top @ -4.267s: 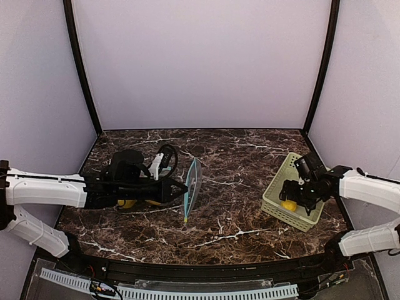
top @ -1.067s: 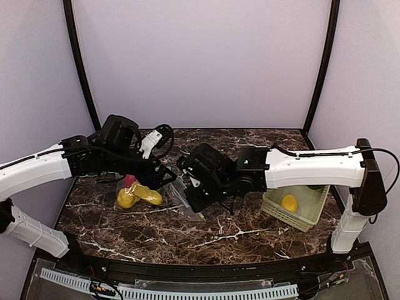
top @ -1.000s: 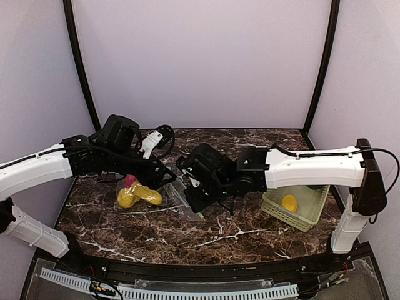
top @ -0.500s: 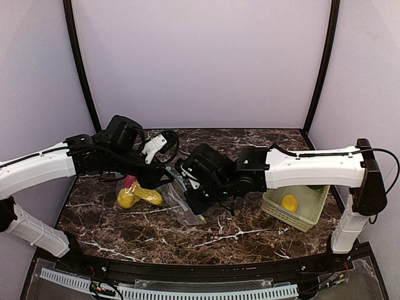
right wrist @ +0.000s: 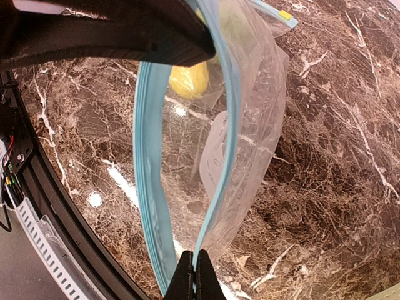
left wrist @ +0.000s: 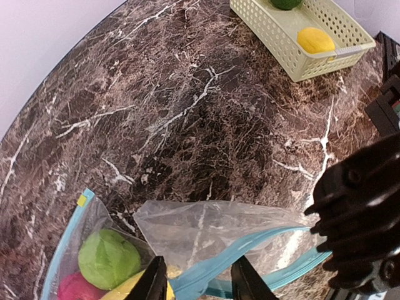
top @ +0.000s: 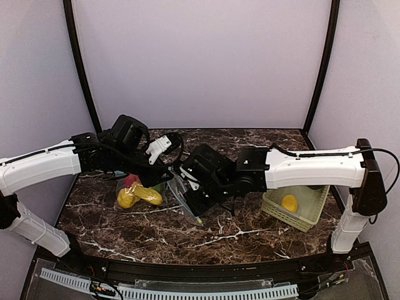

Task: Place the food in the zip-top bag and seal the zipper
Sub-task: Pass from the right arm to the left, then pick up the fake fruit from the bin, then place the fake fruit in the zipper food storage bag.

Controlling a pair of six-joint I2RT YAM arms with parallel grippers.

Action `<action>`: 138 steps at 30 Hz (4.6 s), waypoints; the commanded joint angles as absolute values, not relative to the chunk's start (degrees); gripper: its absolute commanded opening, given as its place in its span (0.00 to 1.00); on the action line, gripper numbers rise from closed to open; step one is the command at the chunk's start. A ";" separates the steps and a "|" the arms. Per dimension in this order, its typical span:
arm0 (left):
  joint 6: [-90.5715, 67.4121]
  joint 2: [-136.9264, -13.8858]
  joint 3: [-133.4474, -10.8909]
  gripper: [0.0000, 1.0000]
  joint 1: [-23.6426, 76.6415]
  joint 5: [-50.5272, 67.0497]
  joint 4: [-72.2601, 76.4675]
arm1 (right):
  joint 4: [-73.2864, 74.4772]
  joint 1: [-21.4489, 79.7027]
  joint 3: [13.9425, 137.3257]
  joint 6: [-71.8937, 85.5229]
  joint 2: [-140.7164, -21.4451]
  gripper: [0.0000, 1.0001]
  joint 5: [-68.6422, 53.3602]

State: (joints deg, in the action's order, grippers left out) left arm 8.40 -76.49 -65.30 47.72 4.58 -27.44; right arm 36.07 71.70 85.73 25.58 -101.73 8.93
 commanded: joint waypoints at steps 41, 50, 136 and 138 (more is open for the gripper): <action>2.03 -80.02 -61.62 0.01 42.71 8.17 -25.45 | 46.90 49.21 56.42 44.59 -67.72 0.91 17.10; 1.65 -78.76 -61.28 0.01 42.63 8.94 -25.24 | 44.01 33.04 46.40 40.23 -63.55 0.93 11.24; -19.56 -88.38 -60.51 0.01 47.28 26.54 -16.35 | 3.00 69.66 56.91 14.50 -73.89 0.44 8.30; -19.37 -88.23 -60.32 0.01 47.24 26.59 -16.35 | 2.46 69.84 57.08 13.23 -75.66 0.44 9.25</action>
State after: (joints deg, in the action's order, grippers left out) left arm -19.92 -88.44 -61.54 47.16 25.52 -16.34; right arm 8.14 68.90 54.87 18.35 -73.25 4.97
